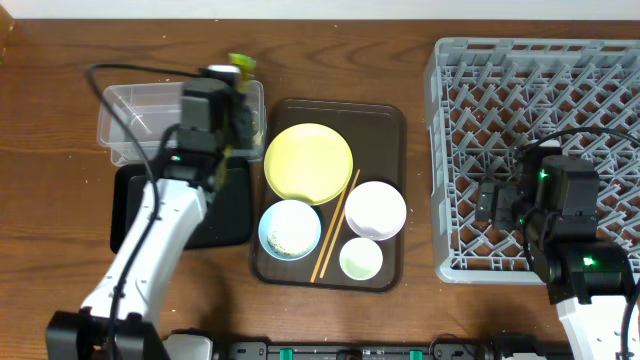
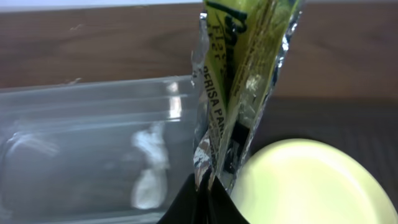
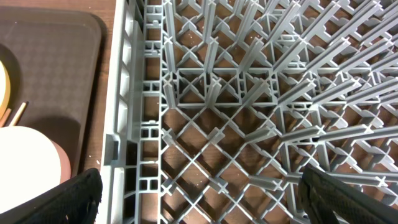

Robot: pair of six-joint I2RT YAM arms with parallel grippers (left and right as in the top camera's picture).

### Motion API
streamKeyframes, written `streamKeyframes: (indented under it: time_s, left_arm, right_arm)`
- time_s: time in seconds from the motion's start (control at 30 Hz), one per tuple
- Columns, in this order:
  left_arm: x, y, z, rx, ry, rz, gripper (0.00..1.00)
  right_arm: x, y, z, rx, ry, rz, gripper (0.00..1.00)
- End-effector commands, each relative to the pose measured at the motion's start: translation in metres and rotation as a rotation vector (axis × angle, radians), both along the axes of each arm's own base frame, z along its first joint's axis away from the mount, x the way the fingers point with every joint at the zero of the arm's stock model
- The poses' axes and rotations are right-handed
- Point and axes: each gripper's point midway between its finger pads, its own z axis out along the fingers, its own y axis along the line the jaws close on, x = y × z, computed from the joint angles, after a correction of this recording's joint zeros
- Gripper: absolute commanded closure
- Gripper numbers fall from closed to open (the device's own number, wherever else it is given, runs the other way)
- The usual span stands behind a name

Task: Sort waste into correct bins and load items into the dishwasher rack
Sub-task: 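Carry the wrapper with left gripper and drop it into the clear bin, then grasp the rim of the light-blue rice bowl with left gripper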

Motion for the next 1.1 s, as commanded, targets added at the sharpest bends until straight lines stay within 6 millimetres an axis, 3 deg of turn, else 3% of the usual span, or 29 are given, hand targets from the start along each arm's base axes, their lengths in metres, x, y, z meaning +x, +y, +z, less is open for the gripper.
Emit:
streamKeyframes:
  time_s: [0.0, 0.17, 0.33, 0.37, 0.43, 0.67, 0.77, 0.83, 1.07]
  left_arm:
    - [0.011, 0.038, -0.01, -0.169, 0.001, 0.26, 0.94]
    - [0.019, 0.068, -0.035, -0.392, 0.014, 0.526, 0.93]
    - [0.03, 0.07, -0.046, -0.417, 0.003, 0.548, 0.84]
    - [0.03, 0.07, -0.046, -0.417, 0.001, 0.548, 0.78]
    - [0.03, 0.07, -0.042, -0.419, -0.009, 0.545, 0.57]
    - [0.024, 0.056, 0.002, -0.403, -0.073, 0.41, 0.54]
    - [0.008, 0.047, 0.014, -0.365, -0.055, 0.356, 0.54]
    - [-0.009, 0.032, 0.01, -0.369, 0.018, 0.314, 0.54]
    - [-0.09, -0.029, -0.043, -0.343, 0.425, 0.189, 0.54]
  right_arm:
    - [0.003, 0.003, 0.01, -0.006, -0.025, 0.007, 0.01]
    - [0.003, 0.003, 0.01, -0.006, -0.025, 0.008, 0.01]
    - [0.003, 0.003, 0.01, -0.006, -0.025, 0.007, 0.01]
    - [0.003, 0.003, 0.01, -0.006, -0.025, 0.007, 0.01]
    - [0.003, 0.003, 0.01, -0.006, -0.025, 0.008, 0.01]
    - [0.002, 0.003, 0.01, -0.006, -0.024, 0.008, 0.01]
    - [0.003, 0.003, 0.01, -0.006, -0.025, 0.007, 0.01]
    - [0.002, 0.003, 0.01, -0.006, -0.024, 0.007, 0.01]
    - [0.002, 0.003, 0.01, -0.006, -0.023, 0.007, 0.01]
